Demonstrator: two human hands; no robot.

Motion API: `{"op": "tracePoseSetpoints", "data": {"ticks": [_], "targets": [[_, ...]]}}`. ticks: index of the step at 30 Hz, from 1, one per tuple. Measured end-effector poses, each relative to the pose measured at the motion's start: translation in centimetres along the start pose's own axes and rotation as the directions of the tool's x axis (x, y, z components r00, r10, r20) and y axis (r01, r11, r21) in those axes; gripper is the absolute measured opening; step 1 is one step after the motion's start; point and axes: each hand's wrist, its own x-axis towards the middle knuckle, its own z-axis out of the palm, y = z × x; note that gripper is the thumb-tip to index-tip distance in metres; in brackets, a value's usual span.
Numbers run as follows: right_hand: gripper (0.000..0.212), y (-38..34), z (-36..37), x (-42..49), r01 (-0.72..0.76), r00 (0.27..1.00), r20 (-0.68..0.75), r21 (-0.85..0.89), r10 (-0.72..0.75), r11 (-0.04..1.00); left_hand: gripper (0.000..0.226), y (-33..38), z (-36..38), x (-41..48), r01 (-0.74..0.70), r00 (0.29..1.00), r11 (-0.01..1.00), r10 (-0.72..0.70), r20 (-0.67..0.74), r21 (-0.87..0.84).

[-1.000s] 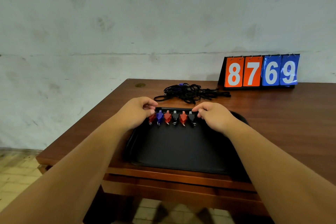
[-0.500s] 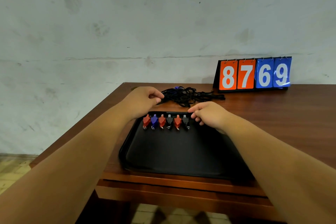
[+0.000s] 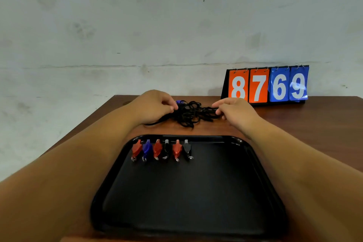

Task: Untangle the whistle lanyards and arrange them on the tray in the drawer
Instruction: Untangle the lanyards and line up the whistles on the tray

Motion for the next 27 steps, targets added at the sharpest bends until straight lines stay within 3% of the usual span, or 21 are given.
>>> {"op": "tracePoseSetpoints", "data": {"ticks": [5, 10, 18, 27], "targets": [[0.039, 0.5, 0.6, 2.5, 0.021, 1.000, -0.008, -0.035, -0.021, 0.999, 0.018, -1.2, 0.7, 3.0, 0.001, 1.000, 0.999, -0.003, 0.029, 0.046], [0.035, 0.8, 1.8, 5.2, 0.060, 0.997, 0.048, -0.101, -0.055, 0.993, 0.021, -3.2, 1.2, 5.0, -0.008, 1.000, 1.000, 0.008, 0.020, -0.020], [0.043, 1.9, 4.2, 8.8, 0.253, 0.948, 0.288, -0.410, -0.138, 0.876, 0.035, -5.2, 2.9, 8.1, -0.115, 0.968, 0.992, 0.100, 0.231, 0.052], [0.040, 3.9, 4.2, 9.8, 0.308, 0.923, 0.362, -0.491, -0.130, 0.815, 0.039, -8.3, 3.6, 9.6, -0.162, 0.922, 0.986, 0.137, 0.361, 0.039]]}}
